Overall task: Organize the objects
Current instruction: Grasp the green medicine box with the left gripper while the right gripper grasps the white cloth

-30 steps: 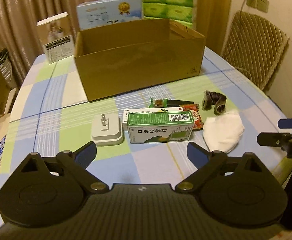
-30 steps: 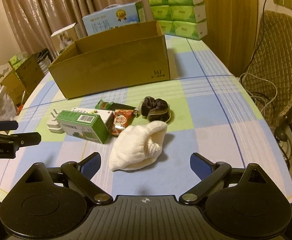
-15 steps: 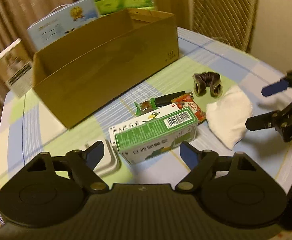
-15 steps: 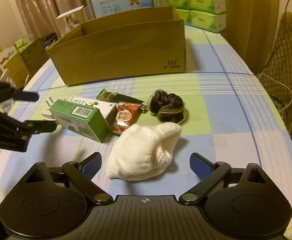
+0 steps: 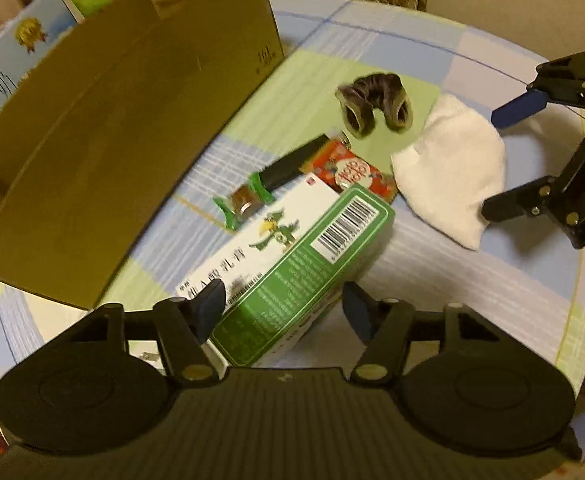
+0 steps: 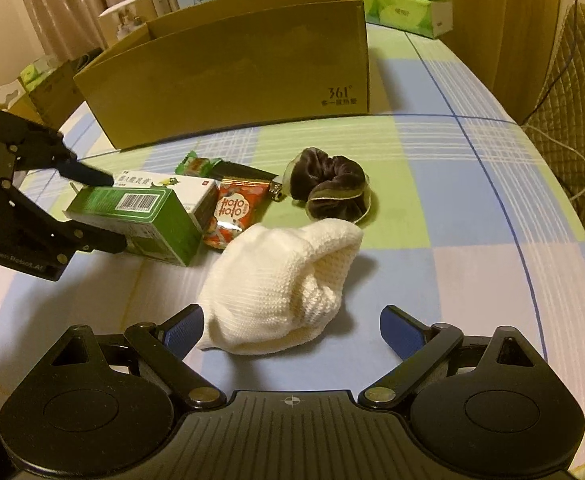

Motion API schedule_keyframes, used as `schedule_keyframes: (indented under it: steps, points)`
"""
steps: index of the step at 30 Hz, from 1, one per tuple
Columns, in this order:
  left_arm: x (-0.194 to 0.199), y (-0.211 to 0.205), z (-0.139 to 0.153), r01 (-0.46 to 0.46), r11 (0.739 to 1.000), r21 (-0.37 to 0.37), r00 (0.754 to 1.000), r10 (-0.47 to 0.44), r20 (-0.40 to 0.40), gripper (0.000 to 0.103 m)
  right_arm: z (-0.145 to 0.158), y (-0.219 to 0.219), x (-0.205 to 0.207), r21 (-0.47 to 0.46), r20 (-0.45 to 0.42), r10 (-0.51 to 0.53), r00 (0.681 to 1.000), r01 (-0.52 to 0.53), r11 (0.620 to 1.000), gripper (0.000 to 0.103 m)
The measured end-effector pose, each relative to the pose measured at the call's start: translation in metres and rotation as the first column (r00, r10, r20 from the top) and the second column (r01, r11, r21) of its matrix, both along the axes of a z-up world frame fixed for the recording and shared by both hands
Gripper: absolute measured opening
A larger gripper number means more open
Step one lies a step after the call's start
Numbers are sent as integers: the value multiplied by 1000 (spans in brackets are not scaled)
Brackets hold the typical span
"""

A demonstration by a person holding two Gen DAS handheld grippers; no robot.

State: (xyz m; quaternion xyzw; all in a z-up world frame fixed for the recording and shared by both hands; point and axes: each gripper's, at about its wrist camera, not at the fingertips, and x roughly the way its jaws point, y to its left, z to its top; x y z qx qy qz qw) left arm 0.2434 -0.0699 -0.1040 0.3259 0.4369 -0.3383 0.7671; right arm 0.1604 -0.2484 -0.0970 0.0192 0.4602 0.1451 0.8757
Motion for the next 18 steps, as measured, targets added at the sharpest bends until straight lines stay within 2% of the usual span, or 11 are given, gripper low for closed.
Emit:
schedule_keyframes:
  steps: [1, 3, 6, 8, 11, 13, 14, 18]
  points:
    - [-1, 0, 1, -7, 1000, 1, 1000, 7, -17, 49, 1, 0, 0, 1, 4, -3, 1000, 3, 1000, 93]
    - [-3, 1, 4, -47, 999, -23, 996, 46, -70, 35, 1, -2, 0, 8, 10, -10, 1000, 10, 1000, 93]
    - [-8, 6, 7, -144, 986, -82, 979, 130, -154, 26, 2, -3, 1, 20, 30, -21, 999, 21, 1000, 90]
    - [-13, 7, 7, -200, 973, -114, 967, 178, -182, 25, 1, -2, 3, 28, 35, -20, 999, 19, 999, 84]
    - [-22, 3, 6, -243, 959, -149, 963, 220, -153, 25, -3, 2, 5, 36, 39, -9, 999, 8, 999, 79]
    - [-24, 0, 5, -268, 949, -166, 960, 249, -127, 25, -6, 5, 8, 42, 40, -6, 999, 4, 999, 72]
    - [-25, -1, 4, -276, 945, -174, 959, 259, -114, 25, -8, 6, 8, 41, 40, -1, 999, 0, 999, 63]
    - [-24, -8, 1, -283, 943, -175, 959, 272, -83, 25, -5, 11, 5, 9, 52, 13, 999, -14, 1000, 43]
